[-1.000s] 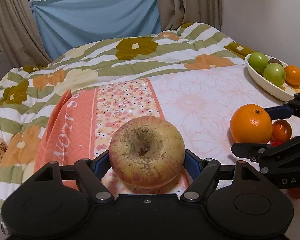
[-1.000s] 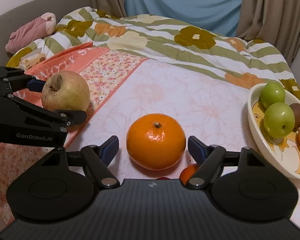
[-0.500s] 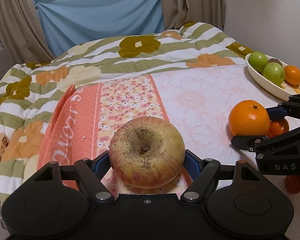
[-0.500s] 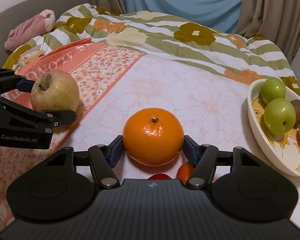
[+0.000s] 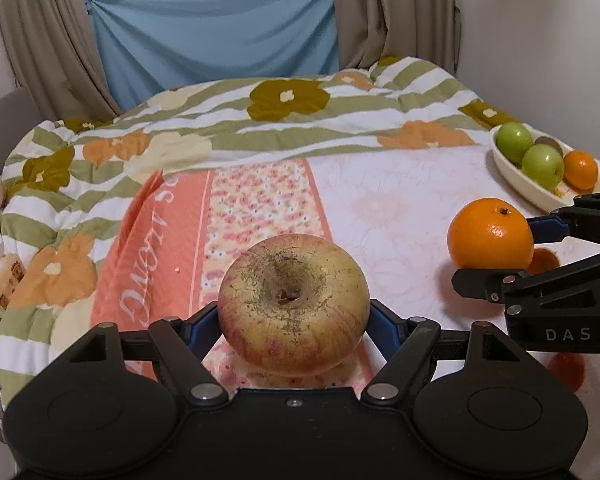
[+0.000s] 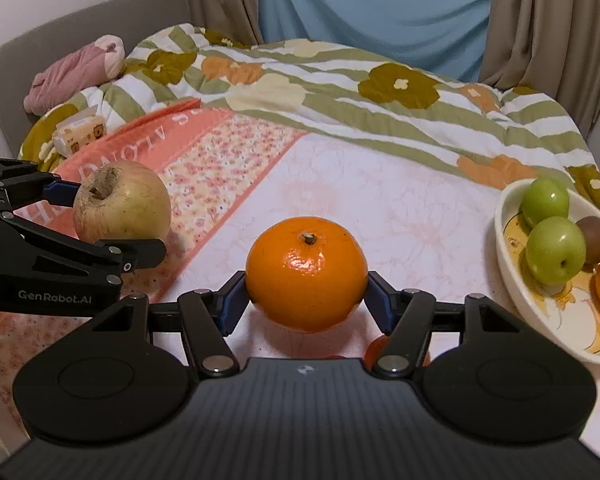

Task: Organize fruits
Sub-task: 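Grasp and lift the pinkish apple with left tool while right tool lifts the orange, then carry the pinkish apple into the bowl with left tool while right tool carries the orange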

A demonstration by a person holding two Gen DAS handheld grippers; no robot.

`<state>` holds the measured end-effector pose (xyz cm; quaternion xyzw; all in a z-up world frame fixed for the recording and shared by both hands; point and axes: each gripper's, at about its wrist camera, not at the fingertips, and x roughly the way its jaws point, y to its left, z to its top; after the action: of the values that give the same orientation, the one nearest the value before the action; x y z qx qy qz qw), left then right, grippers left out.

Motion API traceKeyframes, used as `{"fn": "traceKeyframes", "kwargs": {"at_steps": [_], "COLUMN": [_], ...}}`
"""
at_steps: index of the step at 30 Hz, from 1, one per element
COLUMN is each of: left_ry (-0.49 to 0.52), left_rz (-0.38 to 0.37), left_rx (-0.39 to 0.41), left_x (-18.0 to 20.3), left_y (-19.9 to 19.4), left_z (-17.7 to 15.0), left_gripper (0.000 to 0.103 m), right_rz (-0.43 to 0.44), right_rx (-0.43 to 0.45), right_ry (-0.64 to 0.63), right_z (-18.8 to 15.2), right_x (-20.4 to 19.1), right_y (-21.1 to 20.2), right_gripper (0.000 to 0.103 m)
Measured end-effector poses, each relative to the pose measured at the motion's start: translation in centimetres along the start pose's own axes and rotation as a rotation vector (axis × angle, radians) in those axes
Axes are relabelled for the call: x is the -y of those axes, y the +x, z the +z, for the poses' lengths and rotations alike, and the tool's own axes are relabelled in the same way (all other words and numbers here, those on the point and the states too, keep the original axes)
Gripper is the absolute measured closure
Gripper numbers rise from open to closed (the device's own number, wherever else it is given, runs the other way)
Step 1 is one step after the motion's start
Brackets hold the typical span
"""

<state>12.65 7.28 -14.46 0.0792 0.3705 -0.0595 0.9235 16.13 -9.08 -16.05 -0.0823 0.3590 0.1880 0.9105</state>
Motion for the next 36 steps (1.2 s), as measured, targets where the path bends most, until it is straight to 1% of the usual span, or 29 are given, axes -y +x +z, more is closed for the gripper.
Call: {"fn": "traceKeyframes", "kwargs": {"at_steps": [8, 12, 16, 21, 26, 30, 36], "left_ry": [0.005, 0.02, 0.028, 0.035, 0.055, 0.069, 0.089], "left_rz": [-0.013, -0.027, -0.051, -0.084, -0.132, -0.173, -0.226], "left_rx": [0.047, 0.071, 0.094, 0.114, 0.124, 0.119, 0.094], "left_x": [1.1, 2.4, 4.1, 7.0, 10.9, 14.1, 18.8], "left_y": [-2.9, -4.5, -5.6, -6.3, -6.2, -5.5, -3.2], "left_z": [2.4, 4.1, 5.8, 7.6, 9.2, 10.2, 11.1], "left_gripper": [0.023, 0.023, 0.023, 0.023, 0.023, 0.023, 0.023], "right_rz": [-0.008, -0.013, -0.038, -0.072, -0.115, -0.143, -0.171], "right_rx": [0.045, 0.065, 0.087, 0.106, 0.108, 0.098, 0.084], "right_ry": [0.004, 0.026, 0.043, 0.078, 0.11, 0.132, 0.158], "right_z": [1.5, 2.2, 2.5, 2.8, 2.3, 1.5, 0.0], "right_x": [1.0, 2.3, 4.1, 7.7, 12.0, 15.4, 20.2], "right_y": [-3.9, -6.3, -8.7, -11.4, -13.3, -14.1, -14.7], "right_gripper": [0.026, 0.026, 0.026, 0.026, 0.026, 0.026, 0.026]}}
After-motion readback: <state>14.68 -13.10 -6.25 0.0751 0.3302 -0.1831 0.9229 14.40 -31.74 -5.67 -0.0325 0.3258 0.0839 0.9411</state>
